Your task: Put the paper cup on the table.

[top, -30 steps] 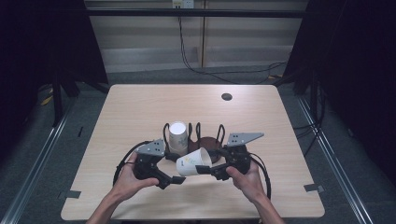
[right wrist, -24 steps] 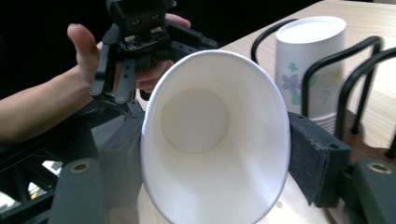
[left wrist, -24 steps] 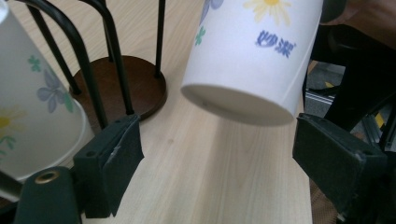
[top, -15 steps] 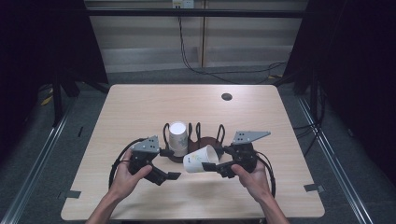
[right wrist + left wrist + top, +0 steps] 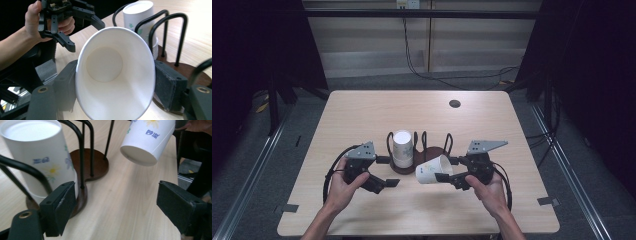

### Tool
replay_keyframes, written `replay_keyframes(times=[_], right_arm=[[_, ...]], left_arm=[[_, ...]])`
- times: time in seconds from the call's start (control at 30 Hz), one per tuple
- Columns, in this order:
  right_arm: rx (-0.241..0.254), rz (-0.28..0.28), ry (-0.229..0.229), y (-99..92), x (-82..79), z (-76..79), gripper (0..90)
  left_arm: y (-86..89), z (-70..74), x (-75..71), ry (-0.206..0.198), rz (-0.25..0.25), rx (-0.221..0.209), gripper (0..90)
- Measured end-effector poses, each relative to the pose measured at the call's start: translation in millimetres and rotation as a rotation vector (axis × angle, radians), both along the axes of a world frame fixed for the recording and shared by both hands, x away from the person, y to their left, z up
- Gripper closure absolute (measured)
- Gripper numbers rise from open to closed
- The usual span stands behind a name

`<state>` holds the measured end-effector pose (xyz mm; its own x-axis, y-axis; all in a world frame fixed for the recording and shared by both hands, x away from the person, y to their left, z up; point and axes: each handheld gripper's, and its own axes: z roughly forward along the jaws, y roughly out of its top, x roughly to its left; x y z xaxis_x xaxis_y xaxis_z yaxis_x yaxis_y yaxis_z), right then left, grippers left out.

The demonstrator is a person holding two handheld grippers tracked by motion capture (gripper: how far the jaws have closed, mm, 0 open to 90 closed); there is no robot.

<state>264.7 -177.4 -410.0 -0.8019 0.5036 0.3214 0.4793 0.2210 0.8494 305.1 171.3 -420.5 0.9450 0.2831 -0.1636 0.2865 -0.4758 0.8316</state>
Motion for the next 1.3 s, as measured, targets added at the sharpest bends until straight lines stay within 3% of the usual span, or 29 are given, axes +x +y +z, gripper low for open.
replay_keyframes(times=[0.13,0.53,0.67,0.8,1.1,1.3], right_arm=[[-0.001,-0.019,-0.004,-7.0,-0.4,1.8,28.1],[-0.040,-0.076,0.021,-33.7,-7.4,-2.1,28.1],[-0.046,-0.091,0.031,-40.5,-6.7,-4.8,28.1],[-0.069,-0.102,0.027,-44.2,-8.1,-4.0,28.1],[-0.083,-0.120,0.043,-53.9,-6.1,-5.0,28.1],[-0.099,-0.139,0.050,-63.2,-5.4,-4.7,28.1]], left_arm=[[4.2,0.8,0.4,0.005,0.008,-0.013,16.0],[9.7,-1.2,5.3,0.013,0.013,0.006,16.0],[11.8,-1.8,7.6,0.018,0.017,-0.011,16.0],[14.1,-2.2,7.6,0.005,-0.003,-0.014,16.0],[19.8,-4.9,10.4,0.022,0.023,0.005,16.1],[27.8,-8.3,4.5,0.009,0.046,0.036,16.0]])
